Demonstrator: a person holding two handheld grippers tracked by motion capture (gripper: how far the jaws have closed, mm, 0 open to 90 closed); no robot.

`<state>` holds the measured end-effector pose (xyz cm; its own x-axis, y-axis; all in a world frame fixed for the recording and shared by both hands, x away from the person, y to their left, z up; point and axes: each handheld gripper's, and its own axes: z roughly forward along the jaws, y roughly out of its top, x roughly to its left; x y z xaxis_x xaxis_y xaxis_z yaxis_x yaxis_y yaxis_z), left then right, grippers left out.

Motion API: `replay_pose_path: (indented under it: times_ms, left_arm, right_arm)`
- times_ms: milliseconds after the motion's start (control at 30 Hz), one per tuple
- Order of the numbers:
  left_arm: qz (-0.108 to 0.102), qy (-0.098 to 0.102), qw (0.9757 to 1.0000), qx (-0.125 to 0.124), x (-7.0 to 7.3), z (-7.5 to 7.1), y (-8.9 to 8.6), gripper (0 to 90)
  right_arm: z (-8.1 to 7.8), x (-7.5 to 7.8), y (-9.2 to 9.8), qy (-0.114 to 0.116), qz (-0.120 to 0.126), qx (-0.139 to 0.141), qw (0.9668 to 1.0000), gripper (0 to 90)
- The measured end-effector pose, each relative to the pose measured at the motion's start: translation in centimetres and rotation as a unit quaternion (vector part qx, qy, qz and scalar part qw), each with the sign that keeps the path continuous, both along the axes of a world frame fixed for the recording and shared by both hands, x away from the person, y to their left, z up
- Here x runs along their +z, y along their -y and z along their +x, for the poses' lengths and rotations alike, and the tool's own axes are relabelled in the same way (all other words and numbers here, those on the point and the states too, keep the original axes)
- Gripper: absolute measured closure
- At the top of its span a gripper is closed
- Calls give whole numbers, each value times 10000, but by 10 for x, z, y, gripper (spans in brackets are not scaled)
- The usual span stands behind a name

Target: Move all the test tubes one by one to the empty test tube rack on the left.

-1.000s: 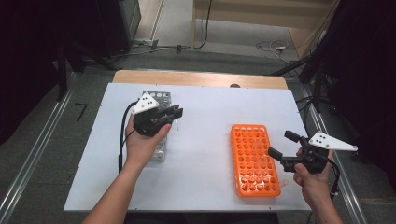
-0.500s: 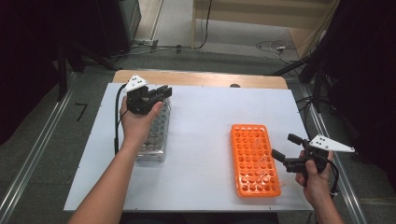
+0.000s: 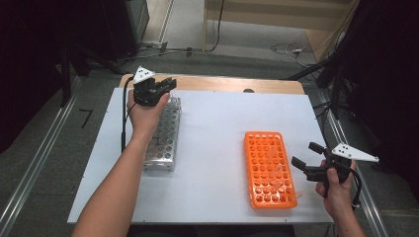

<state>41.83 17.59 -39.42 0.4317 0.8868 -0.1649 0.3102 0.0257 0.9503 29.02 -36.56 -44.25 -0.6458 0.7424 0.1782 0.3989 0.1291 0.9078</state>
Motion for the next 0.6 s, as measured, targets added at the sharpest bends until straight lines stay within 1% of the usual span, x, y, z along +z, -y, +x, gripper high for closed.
replay_pose_path:
  times_ms: [100,167,267,333,433,500,600]
  left_arm:
    - [-38,-55,9998,163,-6,8,-1,760]
    - [-51,-77,9997,235,-10,12,-2,760]
    - [-4,-94,9994,340,-14,18,-1,760]
    - [9,-102,9993,367,-15,21,0,760]
    - [93,-132,9990,408,-17,24,2,760]
    - [215,-180,9986,442,-19,25,5,760]
    - [295,-275,9983,432,-22,26,7,760]
  right_arm:
    - [0,0,2,-3,7,-42,10000,0]
    - [0,0,4,10,57,-68,10000,0]
    - [0,-1,5,1,45,-91,9999,0]
    - [0,-1,6,-11,63,-102,9999,0]
    - [0,-1,7,8,67,-97,9999,0]
    - [0,-1,7,-7,78,-105,9999,0]
    - [0,-1,8,-14,85,-124,9999,0]
